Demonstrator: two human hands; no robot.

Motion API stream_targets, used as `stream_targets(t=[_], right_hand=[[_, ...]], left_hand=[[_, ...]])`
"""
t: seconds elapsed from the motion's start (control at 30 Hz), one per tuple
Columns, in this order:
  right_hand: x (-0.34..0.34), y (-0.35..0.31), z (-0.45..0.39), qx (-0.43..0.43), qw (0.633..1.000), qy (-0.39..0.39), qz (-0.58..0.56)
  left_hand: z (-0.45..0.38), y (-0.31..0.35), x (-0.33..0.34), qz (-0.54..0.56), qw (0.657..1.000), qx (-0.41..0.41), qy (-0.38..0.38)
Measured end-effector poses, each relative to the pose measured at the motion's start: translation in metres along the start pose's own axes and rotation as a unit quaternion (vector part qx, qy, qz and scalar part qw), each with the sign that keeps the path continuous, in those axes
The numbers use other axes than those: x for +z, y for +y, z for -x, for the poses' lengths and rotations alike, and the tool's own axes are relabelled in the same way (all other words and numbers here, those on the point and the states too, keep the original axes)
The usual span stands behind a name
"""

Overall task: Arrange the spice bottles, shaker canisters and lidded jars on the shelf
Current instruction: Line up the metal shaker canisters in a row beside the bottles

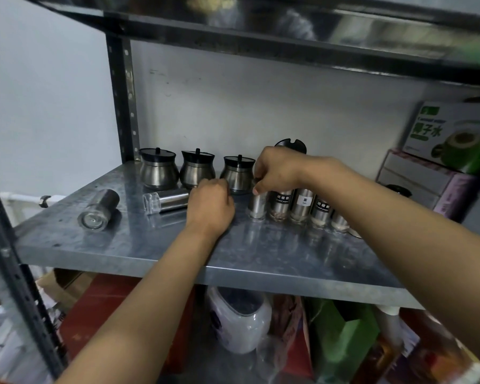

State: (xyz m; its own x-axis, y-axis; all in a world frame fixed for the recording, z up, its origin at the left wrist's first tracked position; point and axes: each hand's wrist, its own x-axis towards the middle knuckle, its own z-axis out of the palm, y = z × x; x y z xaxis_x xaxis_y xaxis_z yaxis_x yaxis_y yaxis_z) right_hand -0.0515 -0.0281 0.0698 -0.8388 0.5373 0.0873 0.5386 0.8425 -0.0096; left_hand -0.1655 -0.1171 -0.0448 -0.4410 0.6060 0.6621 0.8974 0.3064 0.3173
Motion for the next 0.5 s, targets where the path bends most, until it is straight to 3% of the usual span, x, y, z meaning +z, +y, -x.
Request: stream_targets(t=[0.3,0.5], right_hand=[[0.0024,-0.0019,0.0064,-0.012,0.998,0.000,-0.066],[-0.0003,-0.0037,0.0040,0.022,0.998,0.046,0.037]], left_hand=[[-0.0028,-0.0050,0.0045,-0.029,0.999,-0.007,0.021],[-0.0044,-0.0075,0.0071,-0.029,0.999,-0.015,0.019]])
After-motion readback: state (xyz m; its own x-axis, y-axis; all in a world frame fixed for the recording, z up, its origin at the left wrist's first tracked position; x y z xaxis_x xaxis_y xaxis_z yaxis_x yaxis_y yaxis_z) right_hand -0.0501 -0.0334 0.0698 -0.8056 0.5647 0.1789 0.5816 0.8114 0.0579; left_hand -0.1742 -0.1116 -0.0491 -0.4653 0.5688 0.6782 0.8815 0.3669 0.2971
